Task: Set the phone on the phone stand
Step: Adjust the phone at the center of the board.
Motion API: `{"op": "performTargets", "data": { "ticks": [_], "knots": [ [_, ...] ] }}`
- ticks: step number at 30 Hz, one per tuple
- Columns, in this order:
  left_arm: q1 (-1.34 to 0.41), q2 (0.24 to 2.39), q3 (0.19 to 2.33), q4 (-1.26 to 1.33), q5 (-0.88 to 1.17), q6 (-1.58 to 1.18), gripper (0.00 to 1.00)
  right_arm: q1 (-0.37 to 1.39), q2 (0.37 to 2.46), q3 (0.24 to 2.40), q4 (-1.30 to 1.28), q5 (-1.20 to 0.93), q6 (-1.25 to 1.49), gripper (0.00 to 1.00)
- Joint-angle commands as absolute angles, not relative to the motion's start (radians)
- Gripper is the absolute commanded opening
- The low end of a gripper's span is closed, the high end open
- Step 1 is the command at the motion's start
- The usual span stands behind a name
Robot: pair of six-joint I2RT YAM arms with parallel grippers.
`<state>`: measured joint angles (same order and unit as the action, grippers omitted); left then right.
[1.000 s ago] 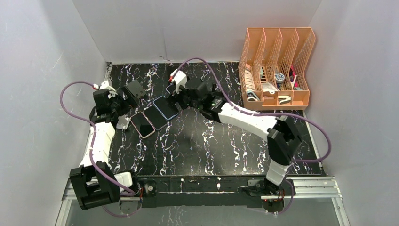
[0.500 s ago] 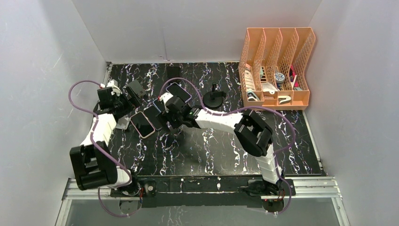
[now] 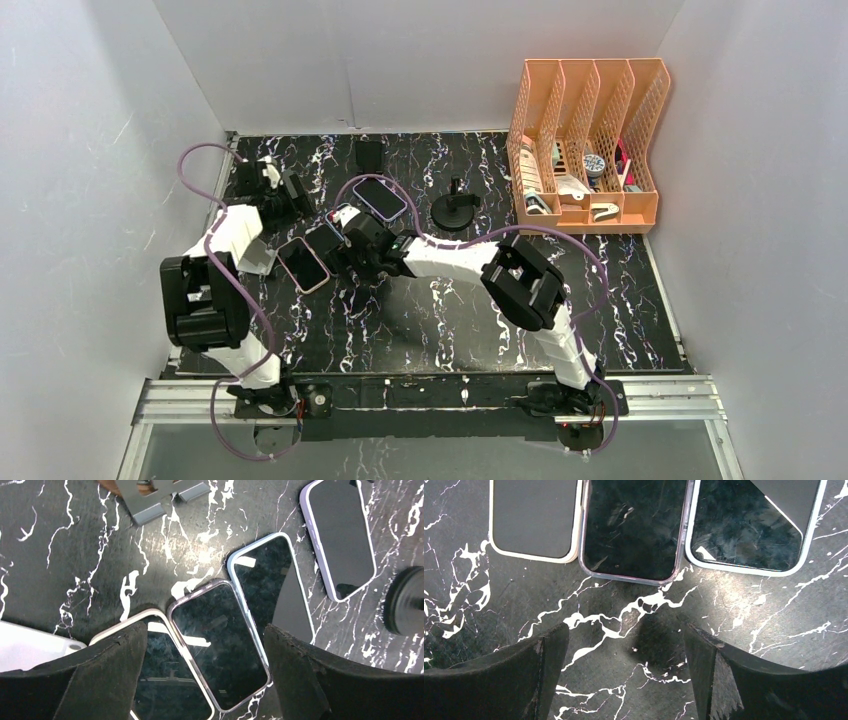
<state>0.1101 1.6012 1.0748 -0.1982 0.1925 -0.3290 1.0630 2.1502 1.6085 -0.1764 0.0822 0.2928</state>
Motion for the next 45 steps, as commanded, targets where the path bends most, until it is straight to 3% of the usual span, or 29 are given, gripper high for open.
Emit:
{"op": "performTargets", "data": {
  "ticks": [1, 6, 19, 45],
  "knots": [
    [0.082, 1.667, 1.174, -0.298, 0.059, -0.279, 0.82, 1.068, 2.140, 1.609, -0.116, 0.083, 0.312, 0.91],
    [0.075, 1.722, 1.201, -0.285, 0.047, -0.304, 0.79, 1.069, 2.118, 1.572, -0.083, 0.088, 0.309, 0.92],
    [0.047, 1.843, 1.258, -0.204, 0.296, -0.332, 0.82, 1.067, 2.052, 1.454, -0.020, 0.126, 0.295, 0.93],
    [0.014, 1.875, 1.129, -0.225, 0.323, -0.344, 0.82, 1.040, 1.885, 1.257, 0.070, 0.154, 0.271, 0.97]
  ]
}}
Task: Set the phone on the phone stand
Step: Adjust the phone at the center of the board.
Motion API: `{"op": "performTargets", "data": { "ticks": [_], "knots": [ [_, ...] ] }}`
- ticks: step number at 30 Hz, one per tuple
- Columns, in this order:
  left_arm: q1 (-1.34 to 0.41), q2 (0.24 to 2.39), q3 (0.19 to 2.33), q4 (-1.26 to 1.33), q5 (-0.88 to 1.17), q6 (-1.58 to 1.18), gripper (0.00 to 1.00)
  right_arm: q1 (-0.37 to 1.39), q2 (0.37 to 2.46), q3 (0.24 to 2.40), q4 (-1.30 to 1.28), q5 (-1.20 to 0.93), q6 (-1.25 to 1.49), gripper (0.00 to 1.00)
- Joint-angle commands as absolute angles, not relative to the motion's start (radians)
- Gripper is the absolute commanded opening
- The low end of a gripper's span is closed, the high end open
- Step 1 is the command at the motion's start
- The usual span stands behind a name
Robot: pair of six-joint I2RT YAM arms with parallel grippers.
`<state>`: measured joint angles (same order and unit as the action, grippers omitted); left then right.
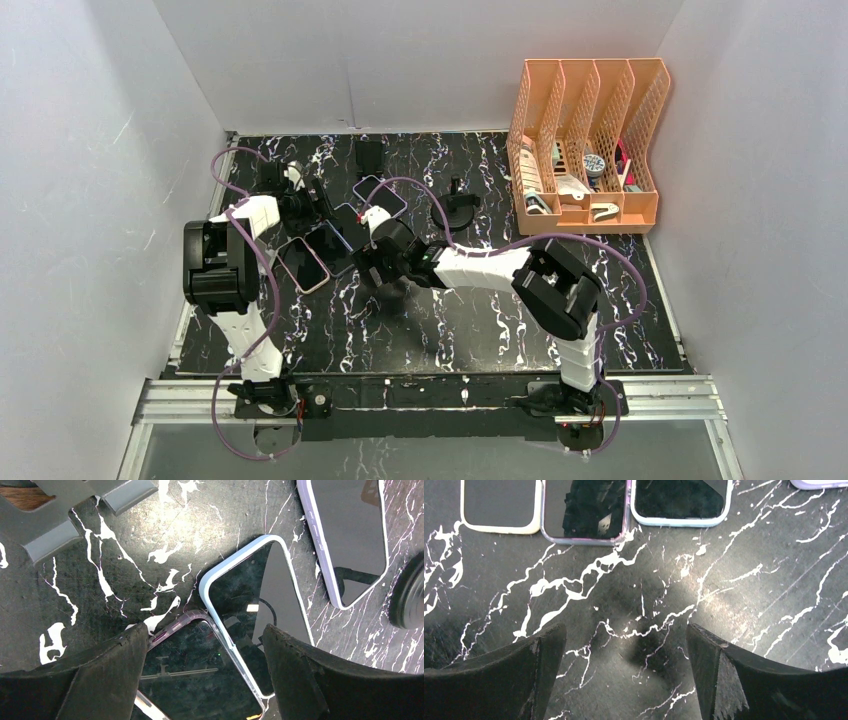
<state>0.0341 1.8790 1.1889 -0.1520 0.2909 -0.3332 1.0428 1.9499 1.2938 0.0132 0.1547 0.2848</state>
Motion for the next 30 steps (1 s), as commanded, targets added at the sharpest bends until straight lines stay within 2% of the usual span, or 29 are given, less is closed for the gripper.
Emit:
{"op": "performTargets", "data": {
  "ticks": [1, 22, 30],
  "knots": [
    [0.014, 1.873, 1.122, -0.227, 0.327, -0.346, 0.82, 1.039, 1.878, 1.246, 0.080, 0.146, 0.266, 0.98],
    [-0.158, 1.624, 0.796, -0.146, 0.280, -0.474, 0.83, 1.039, 1.841, 1.124, 0.140, 0.117, 0.250, 0.99],
    [-0.158, 1.613, 0.779, -0.141, 0.279, -0.462, 0.83, 1.039, 1.893, 1.118, 0.189, 0.108, 0.097, 0.99]
  ]
}}
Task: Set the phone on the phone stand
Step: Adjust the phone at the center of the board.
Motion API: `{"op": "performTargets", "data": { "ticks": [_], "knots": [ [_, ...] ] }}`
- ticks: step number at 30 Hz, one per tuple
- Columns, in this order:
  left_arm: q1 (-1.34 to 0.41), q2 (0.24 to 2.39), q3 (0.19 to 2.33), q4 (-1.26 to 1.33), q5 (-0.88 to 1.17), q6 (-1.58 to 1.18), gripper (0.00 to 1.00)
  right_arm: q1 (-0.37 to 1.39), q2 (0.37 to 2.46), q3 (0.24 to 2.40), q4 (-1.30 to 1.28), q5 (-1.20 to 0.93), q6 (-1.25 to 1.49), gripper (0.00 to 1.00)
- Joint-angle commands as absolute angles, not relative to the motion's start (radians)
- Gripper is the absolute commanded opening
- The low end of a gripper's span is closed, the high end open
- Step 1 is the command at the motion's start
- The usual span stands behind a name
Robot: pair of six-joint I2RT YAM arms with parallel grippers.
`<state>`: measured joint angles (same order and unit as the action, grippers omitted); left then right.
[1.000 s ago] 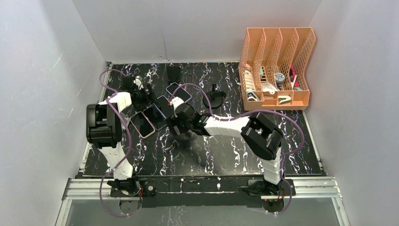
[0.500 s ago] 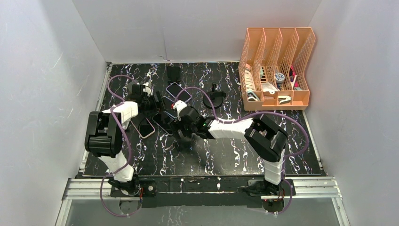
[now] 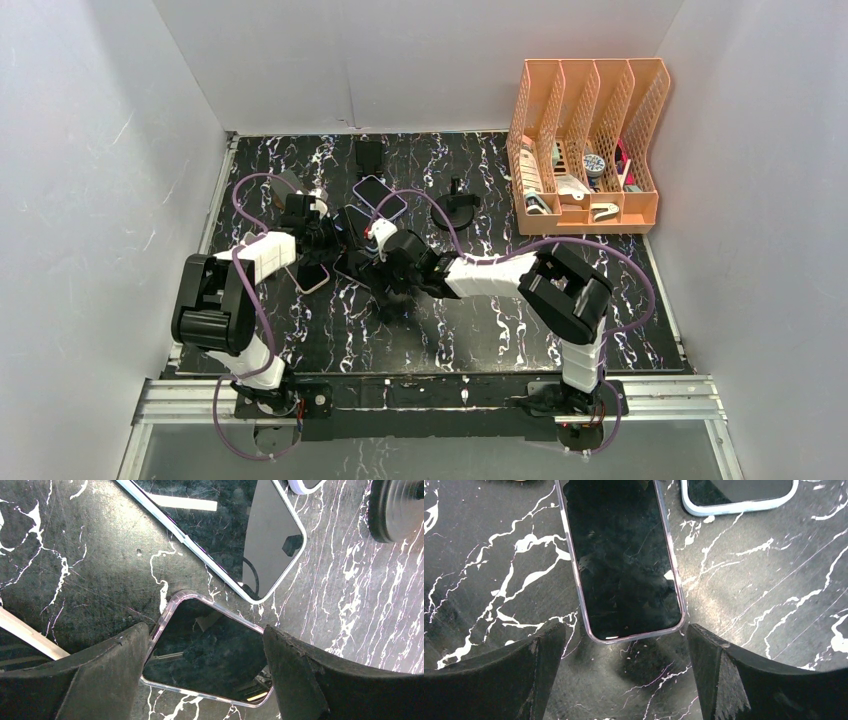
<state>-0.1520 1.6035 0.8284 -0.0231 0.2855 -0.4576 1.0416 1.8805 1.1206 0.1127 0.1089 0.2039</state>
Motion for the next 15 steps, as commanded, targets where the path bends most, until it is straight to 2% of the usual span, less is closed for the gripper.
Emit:
{"op": "performTargets", "data": {
  "ticks": [1, 15],
  "knots": [
    [-0.158, 1.611, 0.778, -0.142, 0.281, -0.461, 0.83, 1.039, 1.896, 1.112, 0.203, 0.105, 0.071, 0.99],
    [-0.158, 1.589, 0.772, -0.129, 0.302, -0.439, 0.85, 1.038, 1.956, 1.101, 0.202, -0.047, -0.115, 0.97]
  ]
}}
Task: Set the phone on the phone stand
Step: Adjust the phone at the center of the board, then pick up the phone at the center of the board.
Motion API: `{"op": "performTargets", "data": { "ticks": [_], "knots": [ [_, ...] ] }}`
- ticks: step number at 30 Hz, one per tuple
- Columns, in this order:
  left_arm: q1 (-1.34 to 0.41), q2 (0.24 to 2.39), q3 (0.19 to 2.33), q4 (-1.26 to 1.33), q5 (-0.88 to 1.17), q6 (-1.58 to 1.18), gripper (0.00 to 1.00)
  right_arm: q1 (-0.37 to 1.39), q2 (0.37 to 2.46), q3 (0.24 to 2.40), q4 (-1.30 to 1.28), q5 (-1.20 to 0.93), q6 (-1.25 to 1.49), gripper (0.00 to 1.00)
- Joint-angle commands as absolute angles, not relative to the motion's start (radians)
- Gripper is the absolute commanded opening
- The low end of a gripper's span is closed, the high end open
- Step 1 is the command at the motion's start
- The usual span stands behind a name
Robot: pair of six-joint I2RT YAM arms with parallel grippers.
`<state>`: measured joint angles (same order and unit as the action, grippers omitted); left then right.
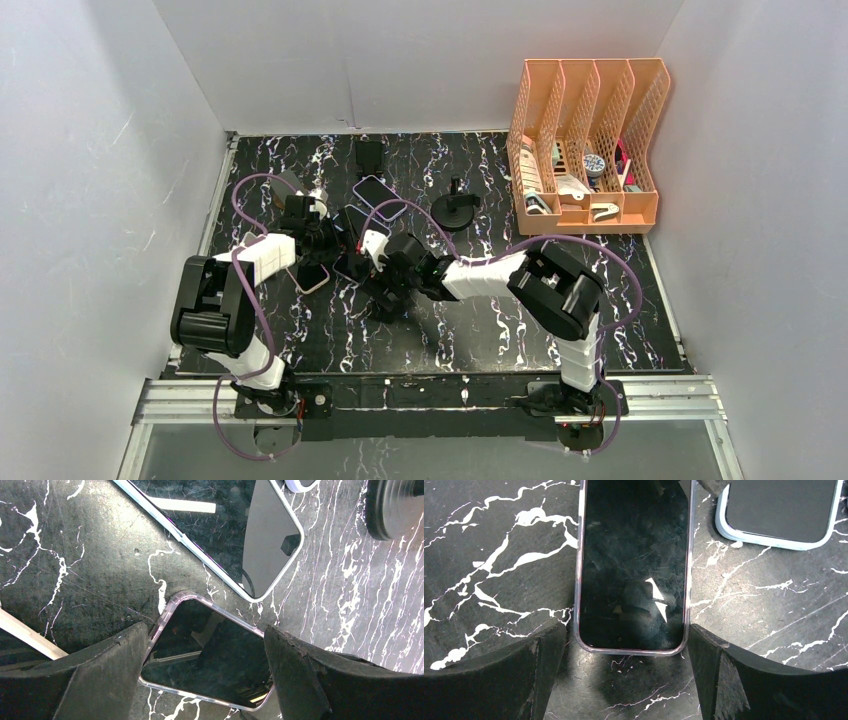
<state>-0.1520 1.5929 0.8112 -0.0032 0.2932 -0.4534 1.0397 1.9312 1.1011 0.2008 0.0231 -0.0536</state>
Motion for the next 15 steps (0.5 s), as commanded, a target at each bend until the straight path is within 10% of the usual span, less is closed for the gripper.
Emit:
{"op": "performTargets", "data": {
  "ticks": [1, 15],
  "knots": [
    [-0.158, 1.586, 0.778, -0.132, 0.300, -0.431, 0.86, 1.038, 1.958, 1.103, 0.202, -0.053, -0.117, 0.95],
    [-0.111, 1.500, 0.876, -0.142, 0.288, -0.298, 0.88, 1.035, 1.881, 1.021, 0.193, 0.097, -0.115, 0.55]
  ]
}}
